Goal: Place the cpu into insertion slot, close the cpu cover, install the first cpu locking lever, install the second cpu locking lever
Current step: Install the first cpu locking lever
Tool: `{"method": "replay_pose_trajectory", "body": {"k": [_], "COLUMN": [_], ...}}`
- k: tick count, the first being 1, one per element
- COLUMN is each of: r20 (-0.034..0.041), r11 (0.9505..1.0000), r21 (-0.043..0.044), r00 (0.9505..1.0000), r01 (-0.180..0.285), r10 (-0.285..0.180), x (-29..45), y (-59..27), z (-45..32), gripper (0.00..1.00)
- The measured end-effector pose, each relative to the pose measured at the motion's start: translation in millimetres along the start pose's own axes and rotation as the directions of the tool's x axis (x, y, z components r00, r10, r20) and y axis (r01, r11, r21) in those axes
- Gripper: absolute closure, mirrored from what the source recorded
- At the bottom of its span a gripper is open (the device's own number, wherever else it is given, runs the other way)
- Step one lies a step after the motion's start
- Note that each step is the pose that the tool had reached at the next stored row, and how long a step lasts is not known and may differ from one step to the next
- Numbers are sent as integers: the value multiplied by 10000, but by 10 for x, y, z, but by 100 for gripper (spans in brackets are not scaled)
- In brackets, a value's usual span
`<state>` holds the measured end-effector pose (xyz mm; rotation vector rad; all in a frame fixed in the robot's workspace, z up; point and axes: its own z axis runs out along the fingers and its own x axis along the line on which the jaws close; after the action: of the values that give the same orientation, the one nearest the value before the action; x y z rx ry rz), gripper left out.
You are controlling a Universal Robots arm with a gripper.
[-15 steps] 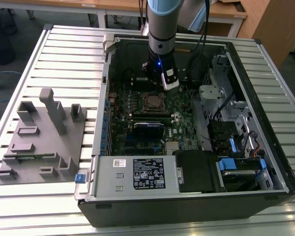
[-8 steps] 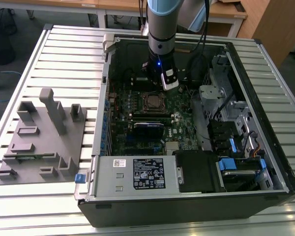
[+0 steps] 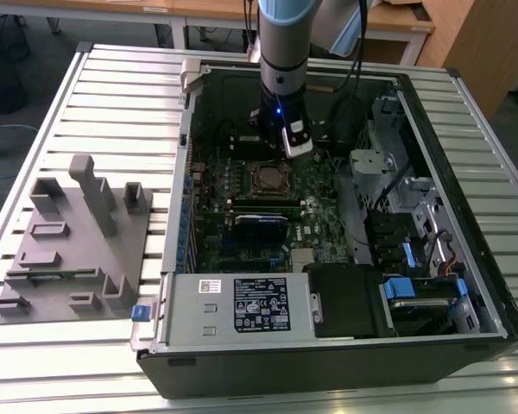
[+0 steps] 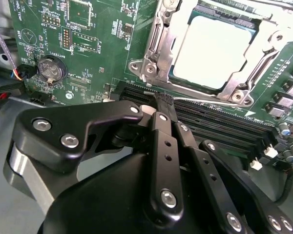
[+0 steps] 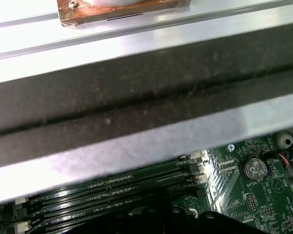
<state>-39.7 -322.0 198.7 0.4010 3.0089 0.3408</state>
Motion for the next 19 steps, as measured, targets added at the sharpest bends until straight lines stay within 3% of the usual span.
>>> {"method": "replay_pose_trajectory", "body": {"k": [8, 16, 19], "r20": [74, 257, 312], "r11": [9999, 9991, 9988], "r21": [105, 394, 440], "r00": [9999, 9995, 9993], "r01": [-105, -175, -203], "r10": [104, 165, 190], "x": [13, 23, 38], "y": [26, 23, 31], "z": [10, 15, 19], "gripper": [90, 90, 90]}}
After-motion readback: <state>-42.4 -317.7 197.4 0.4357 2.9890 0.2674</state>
